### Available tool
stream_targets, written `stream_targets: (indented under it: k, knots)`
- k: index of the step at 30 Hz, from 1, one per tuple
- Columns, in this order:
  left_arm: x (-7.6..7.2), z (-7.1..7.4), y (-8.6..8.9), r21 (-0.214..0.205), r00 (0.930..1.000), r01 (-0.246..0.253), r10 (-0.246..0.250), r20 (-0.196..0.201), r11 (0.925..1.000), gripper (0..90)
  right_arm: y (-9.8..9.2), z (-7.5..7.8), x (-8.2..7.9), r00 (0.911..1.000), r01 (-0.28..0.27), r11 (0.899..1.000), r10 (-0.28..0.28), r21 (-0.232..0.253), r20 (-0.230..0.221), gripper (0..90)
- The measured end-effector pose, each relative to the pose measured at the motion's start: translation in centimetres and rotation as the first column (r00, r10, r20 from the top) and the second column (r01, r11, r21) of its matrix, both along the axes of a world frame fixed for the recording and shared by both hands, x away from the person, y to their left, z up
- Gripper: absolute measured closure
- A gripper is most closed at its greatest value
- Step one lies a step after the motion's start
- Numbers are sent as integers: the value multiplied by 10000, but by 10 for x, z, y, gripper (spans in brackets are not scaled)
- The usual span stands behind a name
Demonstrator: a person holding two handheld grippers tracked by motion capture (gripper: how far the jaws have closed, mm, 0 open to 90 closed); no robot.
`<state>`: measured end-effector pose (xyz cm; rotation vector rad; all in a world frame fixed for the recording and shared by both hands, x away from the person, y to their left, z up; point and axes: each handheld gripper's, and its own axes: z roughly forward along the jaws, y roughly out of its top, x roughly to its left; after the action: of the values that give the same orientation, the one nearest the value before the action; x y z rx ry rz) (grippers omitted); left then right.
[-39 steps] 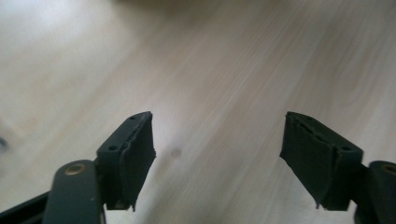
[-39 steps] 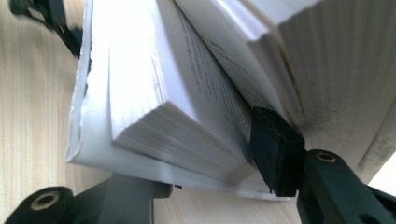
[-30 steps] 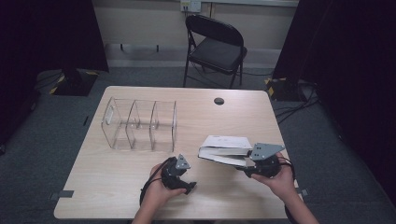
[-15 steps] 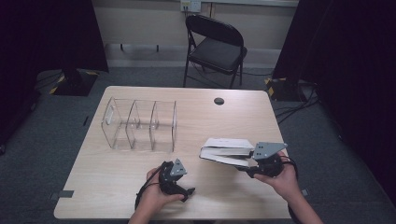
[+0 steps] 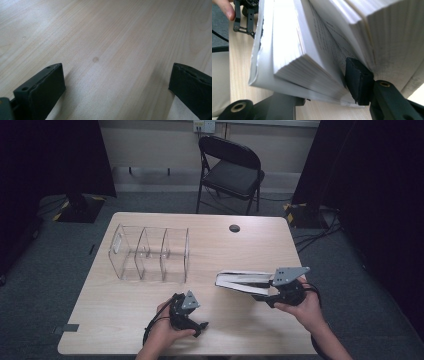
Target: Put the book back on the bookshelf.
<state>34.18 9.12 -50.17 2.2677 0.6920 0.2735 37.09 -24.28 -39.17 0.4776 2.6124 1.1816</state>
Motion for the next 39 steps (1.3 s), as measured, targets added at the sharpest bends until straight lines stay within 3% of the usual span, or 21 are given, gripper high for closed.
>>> stream_targets:
  k: [12, 15, 25, 32, 39]
  knots:
    - [0, 0, 0, -11, 10000, -10, 10, -6, 10000, 0, -3, 2, -7, 9989, -365, 9989, 373, 281, -300, 553]
    - [0, 0, 0, -15, 10000, -12, 12, -4, 10000, 0, -2, 3, -8, 9990, -397, 9992, 399, 93, -217, 555]
    - [0, 0, 0, -62, 10000, 4, -4, 1, 10000, 0, 5, 14, -1, 9982, -240, 9991, 221, -338, -559, 570]
    - [0, 0, 0, -72, 10000, -2, 2, 0, 10000, 0, 12, 21, -1, 9989, -290, 9928, 246, -1165, -394, 606]
    - [0, 0, 0, -55, 10000, 1, -1, -1, 10000, 0, 18, 30, 1, 9996, -259, 9790, 230, -2024, -166, 641]
